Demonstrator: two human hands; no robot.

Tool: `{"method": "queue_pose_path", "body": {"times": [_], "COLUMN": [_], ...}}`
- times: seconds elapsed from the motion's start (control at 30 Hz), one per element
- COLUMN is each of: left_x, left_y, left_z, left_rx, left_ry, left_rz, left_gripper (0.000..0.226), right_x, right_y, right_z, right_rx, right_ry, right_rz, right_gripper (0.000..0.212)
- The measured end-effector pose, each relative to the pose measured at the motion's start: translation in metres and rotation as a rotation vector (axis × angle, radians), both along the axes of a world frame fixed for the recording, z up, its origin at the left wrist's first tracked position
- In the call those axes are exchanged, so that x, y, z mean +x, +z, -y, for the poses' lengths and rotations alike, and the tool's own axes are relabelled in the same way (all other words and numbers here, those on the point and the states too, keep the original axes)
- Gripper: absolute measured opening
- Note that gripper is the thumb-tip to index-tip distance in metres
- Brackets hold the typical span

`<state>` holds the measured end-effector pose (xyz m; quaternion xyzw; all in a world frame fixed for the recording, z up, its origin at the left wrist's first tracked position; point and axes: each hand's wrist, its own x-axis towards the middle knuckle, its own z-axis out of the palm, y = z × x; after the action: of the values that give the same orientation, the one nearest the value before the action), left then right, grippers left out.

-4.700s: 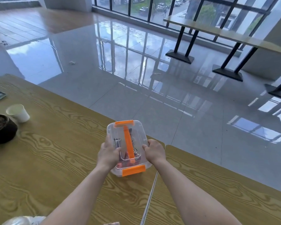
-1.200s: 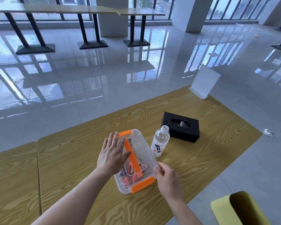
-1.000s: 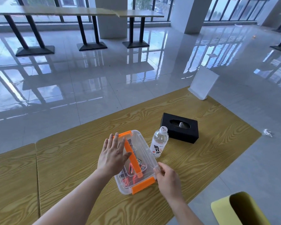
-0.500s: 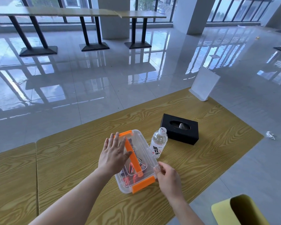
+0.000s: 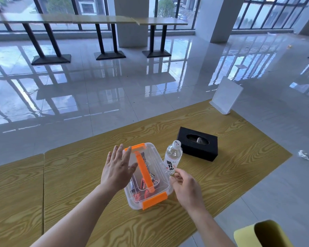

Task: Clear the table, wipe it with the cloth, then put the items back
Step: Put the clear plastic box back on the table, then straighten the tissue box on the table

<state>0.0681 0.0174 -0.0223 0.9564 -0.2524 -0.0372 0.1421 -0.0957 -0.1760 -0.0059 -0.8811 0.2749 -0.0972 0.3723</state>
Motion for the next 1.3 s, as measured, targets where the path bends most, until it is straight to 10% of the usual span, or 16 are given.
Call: {"method": "queue_pose_path", "body": {"times": [0.5, 1.3], "left_x": [-0.044, -0.112], "left_y": [0.044, 0.08], "left_z": [-0.023, 0.079], "left_rx": [-0.06, -0.069], "left_ry": [0.225, -0.005], "left_rz": [0.072, 0.189], "left_gripper": [0.072, 0.08], "right_x": [0.022, -0.04], "right_y": [0.046, 0.071], "right_z": [0.021, 0.094], "right_rx": [-0.267, -0.402], "right_ry": [0.264, 0.213], "right_rz": [0.142, 0.081], "right_gripper": [0.038, 0.043]}}
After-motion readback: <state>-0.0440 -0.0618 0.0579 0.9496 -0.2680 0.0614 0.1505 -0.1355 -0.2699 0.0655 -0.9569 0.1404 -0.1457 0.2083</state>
